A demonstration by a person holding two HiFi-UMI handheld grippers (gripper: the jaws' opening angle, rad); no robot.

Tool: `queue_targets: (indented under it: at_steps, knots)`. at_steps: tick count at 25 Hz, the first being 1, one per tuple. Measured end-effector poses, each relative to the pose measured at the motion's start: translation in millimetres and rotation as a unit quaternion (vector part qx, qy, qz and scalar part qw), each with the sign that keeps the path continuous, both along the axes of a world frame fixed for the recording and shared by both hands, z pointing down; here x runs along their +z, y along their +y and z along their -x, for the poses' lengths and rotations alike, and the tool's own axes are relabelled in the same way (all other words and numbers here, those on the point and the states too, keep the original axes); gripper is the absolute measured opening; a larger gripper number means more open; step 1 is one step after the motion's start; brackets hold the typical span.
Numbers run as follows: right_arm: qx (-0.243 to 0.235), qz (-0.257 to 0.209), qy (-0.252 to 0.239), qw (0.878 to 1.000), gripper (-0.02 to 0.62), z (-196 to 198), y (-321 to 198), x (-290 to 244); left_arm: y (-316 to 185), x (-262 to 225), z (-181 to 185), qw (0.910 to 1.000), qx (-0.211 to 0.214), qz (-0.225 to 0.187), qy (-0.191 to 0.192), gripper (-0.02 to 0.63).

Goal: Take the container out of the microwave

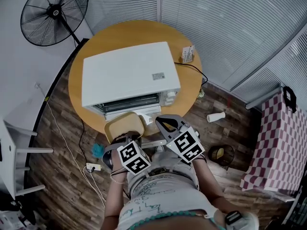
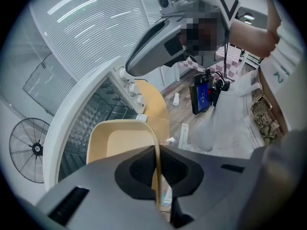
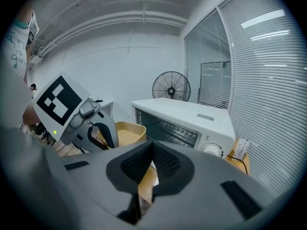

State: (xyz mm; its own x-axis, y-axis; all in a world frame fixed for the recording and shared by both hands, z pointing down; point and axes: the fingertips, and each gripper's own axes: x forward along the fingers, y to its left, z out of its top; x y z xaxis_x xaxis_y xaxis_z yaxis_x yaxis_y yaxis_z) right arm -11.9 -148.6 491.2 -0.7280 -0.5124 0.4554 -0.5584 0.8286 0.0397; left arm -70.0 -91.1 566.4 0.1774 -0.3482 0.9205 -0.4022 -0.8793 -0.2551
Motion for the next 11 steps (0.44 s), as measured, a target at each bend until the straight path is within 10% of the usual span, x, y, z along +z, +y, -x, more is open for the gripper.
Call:
queue_targets:
  at_steps: [11]
  knots:
    - [0.004, 0.006, 0.011, 1.000, -0.006, -4.6, 0.3, 5.0, 0.7, 7.0, -4.1, 0.9999, 0.006, 0.008, 0.003, 0.017]
